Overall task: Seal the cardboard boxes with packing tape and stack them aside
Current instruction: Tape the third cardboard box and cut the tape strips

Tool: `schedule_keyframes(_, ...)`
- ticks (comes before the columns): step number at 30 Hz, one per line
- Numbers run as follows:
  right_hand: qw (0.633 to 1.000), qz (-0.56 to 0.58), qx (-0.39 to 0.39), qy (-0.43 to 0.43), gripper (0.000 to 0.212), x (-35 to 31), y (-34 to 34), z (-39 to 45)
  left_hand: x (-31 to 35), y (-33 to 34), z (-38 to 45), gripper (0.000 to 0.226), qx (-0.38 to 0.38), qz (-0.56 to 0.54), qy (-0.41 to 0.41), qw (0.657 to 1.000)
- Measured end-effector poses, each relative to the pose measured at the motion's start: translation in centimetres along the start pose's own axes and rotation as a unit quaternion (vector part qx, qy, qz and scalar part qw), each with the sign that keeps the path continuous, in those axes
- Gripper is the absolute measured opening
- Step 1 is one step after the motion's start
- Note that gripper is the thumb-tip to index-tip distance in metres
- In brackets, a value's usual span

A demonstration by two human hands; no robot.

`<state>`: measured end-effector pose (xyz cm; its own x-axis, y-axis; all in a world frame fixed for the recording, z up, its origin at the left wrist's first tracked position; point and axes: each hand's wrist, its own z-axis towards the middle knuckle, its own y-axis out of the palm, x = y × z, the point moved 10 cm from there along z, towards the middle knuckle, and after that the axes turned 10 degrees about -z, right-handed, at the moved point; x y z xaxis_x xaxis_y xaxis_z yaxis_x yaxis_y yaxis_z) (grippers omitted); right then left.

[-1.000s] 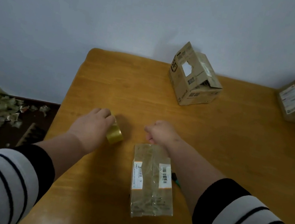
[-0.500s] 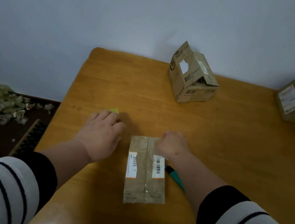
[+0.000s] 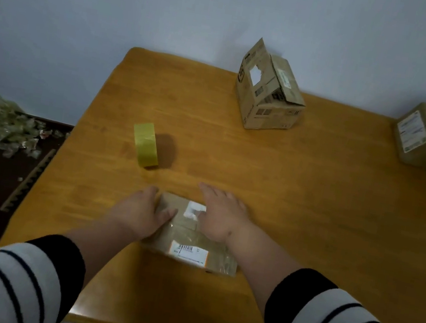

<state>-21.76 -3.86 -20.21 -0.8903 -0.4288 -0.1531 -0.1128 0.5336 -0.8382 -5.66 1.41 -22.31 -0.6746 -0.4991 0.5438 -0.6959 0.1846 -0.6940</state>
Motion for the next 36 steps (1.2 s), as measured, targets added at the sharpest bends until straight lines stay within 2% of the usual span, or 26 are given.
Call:
schedule_keyframes(1,1.000,-0.010,0.012,0.017,0.071,0.4,0.6,-0.4,-0.4,0.4,-0.5,0.088,0.003,-0.028,-0.003,1.000)
schedule_keyframes(3,0.998,-0.032,0.027,0.055,0.082,1.2,2.1,-1.1,-0.6,1.8,-1.6,0.100,-0.004,-0.123,-0.015,0.992)
schedule_keyframes(6,0.993,-0.050,0.060,0.088,0.096,2.0,3.9,-1.8,-0.8,4.0,-2.5,0.100,-0.015,-0.290,-0.043,0.956)
schedule_keyframes(8,0.991,-0.058,0.096,0.077,0.094,1.8,4.2,-1.9,-0.8,4.5,-2.8,0.096,-0.001,-0.356,-0.039,0.934)
schedule_keyframes(11,0.988,-0.044,0.147,0.015,0.082,1.4,3.8,-2.5,-1.1,4.6,-3.2,0.090,0.019,-0.389,-0.043,0.920)
schedule_keyframes(12,0.987,-0.026,0.156,0.011,0.084,1.9,3.7,-3.0,-1.2,4.5,-3.3,0.089,0.029,-0.388,-0.047,0.920)
schedule_keyframes(15,0.982,0.062,0.143,0.108,0.112,4.7,4.5,-4.4,-1.6,4.3,-3.8,0.081,0.045,-0.395,-0.052,0.916)
schedule_keyframes(17,0.973,0.137,0.109,0.153,0.117,4.9,6.0,-5.1,-1.7,4.7,-3.8,0.057,0.032,-0.396,-0.055,0.916)
schedule_keyframes(19,0.962,0.198,0.101,0.157,0.108,4.1,6.5,-5.1,-2.2,5.1,-3.8,0.034,0.011,-0.419,-0.069,0.905)
schedule_keyframes(21,0.937,0.292,0.110,0.157,0.100,4.2,6.1,-5.3,-2.7,5.7,-3.7,0.030,-0.032,-0.457,-0.081,0.885)
schedule_keyframes(23,0.880,0.431,0.107,0.169,0.101,4.7,6.5,-5.9,-3.2,5.9,-3.9,0.034,-0.061,-0.488,-0.088,0.866)
schedule_keyframes(25,0.830,0.506,0.103,0.210,0.101,5.0,7.7,-6.9,-4.1,5.9,-4.0,0.032,-0.060,-0.506,-0.091,0.855)
schedule_keyframes(26,0.823,0.507,0.107,0.232,0.093,5.0,8.4,-7.4,-4.3,5.9,-4.0,0.031,-0.055,-0.507,-0.089,0.856)
schedule_keyframes(29,0.831,0.485,0.122,0.244,0.036,4.3,9.2,-7.8,-4.4,5.9,-4.3,0.030,-0.042,-0.490,-0.084,0.867)
schedule_keyframes(30,0.835,0.479,0.127,0.239,0.026,4.2,9.2,-7.8,-4.5,5.9,-4.2,0.031,-0.038,-0.484,-0.085,0.870)
schedule_keyframes(33,0.840,0.473,0.142,0.226,0.015,4.2,8.6,-8.1,-4.5,5.7,-4.3,0.033,-0.037,-0.476,-0.084,0.875)
schedule_keyframes(36,0.822,0.520,0.096,0.211,0.023,3.6,9.0,-8.1,-4.8,5.6,-4.8,0.029,-0.045,-0.457,-0.079,0.885)
